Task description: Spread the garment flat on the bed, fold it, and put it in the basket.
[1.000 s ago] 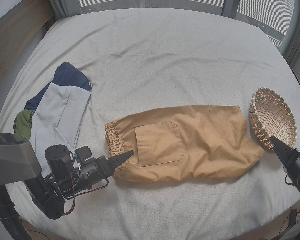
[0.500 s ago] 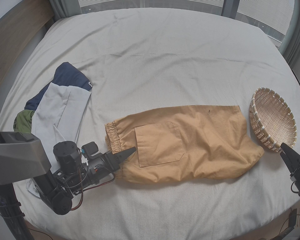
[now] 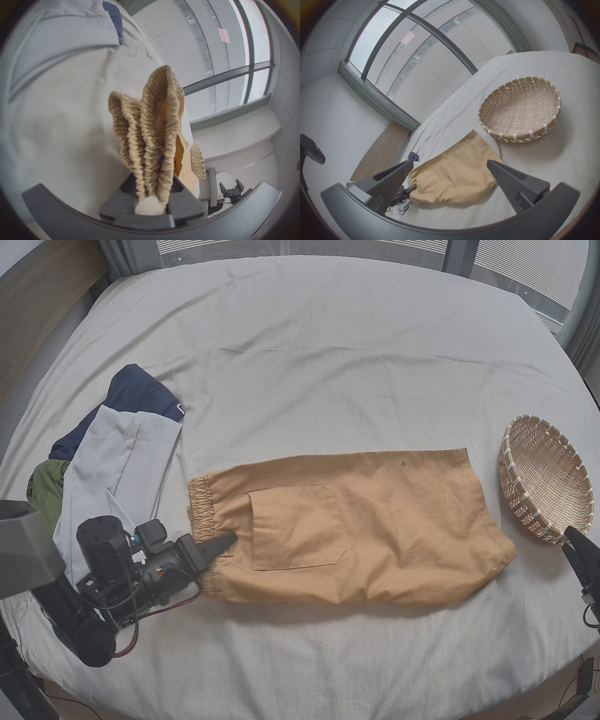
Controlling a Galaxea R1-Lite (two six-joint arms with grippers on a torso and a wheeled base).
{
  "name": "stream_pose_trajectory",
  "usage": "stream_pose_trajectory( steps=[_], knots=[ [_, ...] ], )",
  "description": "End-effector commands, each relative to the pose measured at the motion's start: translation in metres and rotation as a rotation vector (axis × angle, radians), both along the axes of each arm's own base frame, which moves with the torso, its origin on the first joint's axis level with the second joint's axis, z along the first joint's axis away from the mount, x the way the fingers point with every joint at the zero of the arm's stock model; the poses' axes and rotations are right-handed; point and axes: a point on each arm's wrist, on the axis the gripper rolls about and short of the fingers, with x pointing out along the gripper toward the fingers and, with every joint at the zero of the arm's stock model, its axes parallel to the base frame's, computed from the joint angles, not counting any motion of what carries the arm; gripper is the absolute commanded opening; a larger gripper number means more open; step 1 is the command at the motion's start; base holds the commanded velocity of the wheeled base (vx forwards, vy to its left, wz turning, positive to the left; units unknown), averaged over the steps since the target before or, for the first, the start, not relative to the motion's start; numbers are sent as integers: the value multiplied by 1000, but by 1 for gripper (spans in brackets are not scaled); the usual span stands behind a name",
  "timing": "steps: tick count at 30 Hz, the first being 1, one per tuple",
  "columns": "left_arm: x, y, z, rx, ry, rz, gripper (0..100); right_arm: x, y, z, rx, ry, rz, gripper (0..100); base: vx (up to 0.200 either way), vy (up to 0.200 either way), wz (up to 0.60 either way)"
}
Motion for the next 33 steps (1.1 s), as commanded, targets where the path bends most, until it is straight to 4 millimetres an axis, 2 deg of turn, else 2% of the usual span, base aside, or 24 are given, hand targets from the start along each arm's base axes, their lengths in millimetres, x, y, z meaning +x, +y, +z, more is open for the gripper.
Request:
stream_pose_trajectory(
  steps=[1, 5, 9, 16, 20, 26, 33],
  knots=[
    [-21, 44, 31, -8, -13, 107, 0, 1, 0, -5, 13, 42, 1, 100, 0, 0, 0],
    [-28, 83, 43, -8, 13, 187, 0, 1, 0, -6, 13, 58, 13, 100, 0, 0, 0],
    [-34, 105, 48, 6, 25, 238, 0, 2, 0, -7, 14, 61, 20, 100, 0, 0, 0],
    [-36, 113, 46, 50, 29, 262, 0, 2, 1, -6, 14, 58, 32, 100, 0, 0, 0],
    [-37, 106, 48, 49, 18, 227, 0, 1, 1, -7, 15, 69, 33, 100, 0, 0, 0],
    [-51, 67, 67, 33, -69, 24, 0, 1, 1, -8, 41, 88, 43, 100, 0, 0, 0],
    [-46, 28, 92, 5, -168, -137, 0, -2, 1, -12, 42, 101, 52, 100, 0, 0, 0]
  ],
)
